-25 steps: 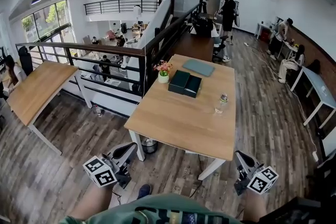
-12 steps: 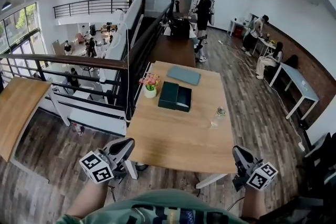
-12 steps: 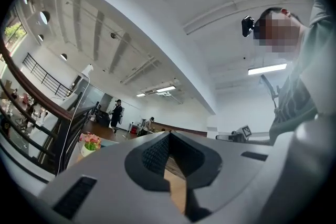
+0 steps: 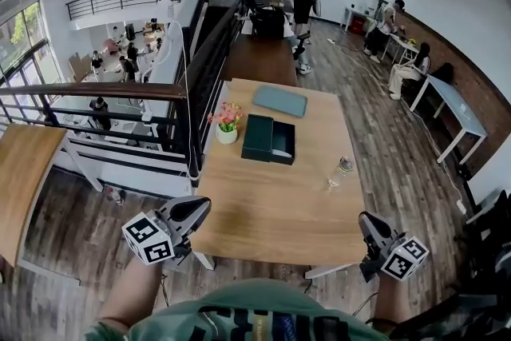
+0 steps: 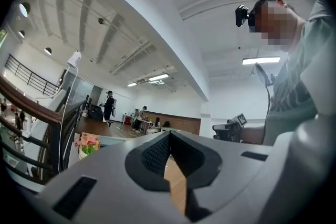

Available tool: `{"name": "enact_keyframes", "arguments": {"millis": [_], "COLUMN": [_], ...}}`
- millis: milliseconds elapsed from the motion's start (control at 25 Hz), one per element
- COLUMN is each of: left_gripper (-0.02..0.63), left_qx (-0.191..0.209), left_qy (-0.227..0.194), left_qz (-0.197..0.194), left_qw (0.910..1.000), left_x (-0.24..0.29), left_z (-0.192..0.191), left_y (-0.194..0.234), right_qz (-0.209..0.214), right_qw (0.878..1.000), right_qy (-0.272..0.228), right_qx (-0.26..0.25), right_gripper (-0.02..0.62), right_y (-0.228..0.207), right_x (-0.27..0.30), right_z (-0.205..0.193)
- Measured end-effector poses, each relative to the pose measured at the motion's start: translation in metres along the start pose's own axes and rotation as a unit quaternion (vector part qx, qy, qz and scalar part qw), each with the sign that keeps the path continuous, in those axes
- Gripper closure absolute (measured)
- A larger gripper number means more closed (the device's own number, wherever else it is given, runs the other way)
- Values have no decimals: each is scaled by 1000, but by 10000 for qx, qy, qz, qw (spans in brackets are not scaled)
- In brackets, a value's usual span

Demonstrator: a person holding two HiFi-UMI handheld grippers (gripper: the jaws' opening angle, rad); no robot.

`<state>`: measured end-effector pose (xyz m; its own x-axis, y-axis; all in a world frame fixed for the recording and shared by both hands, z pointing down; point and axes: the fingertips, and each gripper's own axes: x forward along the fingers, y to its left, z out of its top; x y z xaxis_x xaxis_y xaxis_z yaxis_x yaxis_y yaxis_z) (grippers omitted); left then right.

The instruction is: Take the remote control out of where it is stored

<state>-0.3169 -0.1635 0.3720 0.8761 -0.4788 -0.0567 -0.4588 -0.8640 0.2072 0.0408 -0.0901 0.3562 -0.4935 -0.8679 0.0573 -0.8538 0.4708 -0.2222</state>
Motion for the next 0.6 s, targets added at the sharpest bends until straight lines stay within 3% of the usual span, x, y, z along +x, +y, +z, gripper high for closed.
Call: {"name": "enact_keyframes", "arguments": {"millis": [320,600], "left_gripper": [618,617], "left_qx": [659,757], "left_qy": [680,1562], "left_qz": [20,201], "left_qw": [9955,9846], "left_x": [118,243], "left_z": [3,4], "left_y": [49,107], "right_qz": [456,1129], "right_qw": [9988,9926], "right_qy": [-169,-413], "right_qx": [101,-140], "right_gripper": [595,595], "right_y": [-115,-227], "right_x": [77,154], "right_z": [13,58]}}
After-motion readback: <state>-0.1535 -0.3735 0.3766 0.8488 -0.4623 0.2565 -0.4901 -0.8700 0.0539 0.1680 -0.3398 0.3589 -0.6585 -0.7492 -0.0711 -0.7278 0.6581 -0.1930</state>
